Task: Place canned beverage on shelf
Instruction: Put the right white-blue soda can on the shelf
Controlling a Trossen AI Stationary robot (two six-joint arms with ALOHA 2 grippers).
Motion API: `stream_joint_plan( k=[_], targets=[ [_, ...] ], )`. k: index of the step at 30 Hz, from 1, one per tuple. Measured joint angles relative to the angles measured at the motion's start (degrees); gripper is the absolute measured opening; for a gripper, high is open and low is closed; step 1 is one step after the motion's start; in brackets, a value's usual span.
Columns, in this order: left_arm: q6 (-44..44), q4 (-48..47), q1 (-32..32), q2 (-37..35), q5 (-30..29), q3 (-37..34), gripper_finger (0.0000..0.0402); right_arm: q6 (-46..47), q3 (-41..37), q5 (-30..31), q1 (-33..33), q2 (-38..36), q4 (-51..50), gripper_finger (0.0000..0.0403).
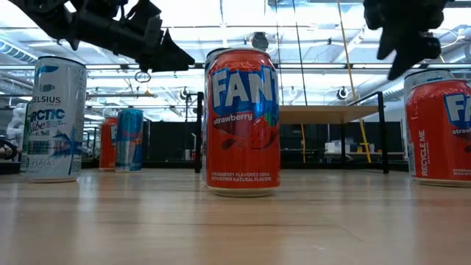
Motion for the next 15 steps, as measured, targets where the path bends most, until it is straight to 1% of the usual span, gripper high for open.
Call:
stream_joint_plan(
  k=[3,7,9,10,15],
  targets=[
    [0.0,0.0,0.0,0.1,0.0,0.0,0.0299,1.4,1.0,-0.4,0.0,0.2,-3.5,0.0293],
    [0.0,0.0,0.0,0.1,0.0,0.0,0.0299,3.6,6.1,0.3,-0.1,0.5,-13.5,0.0293],
    [0.0,0.0,0.0,0.1,0.0,0.0,0.0299,4.6,8.7,0.8,0.0,0.7,-16.6,0.0293],
    [0.0,-0.1,0.0,0.1,0.0,0.0,0.0299,5.2,9.5,0.7,0.0,0.8,-16.8,0.0293],
    [0.0,-0.7,0.0,0.1,0.0,0.0,0.0299,4.9,9.5,-5.0,0.2,3.5,-14.5,0.0293]
  ],
)
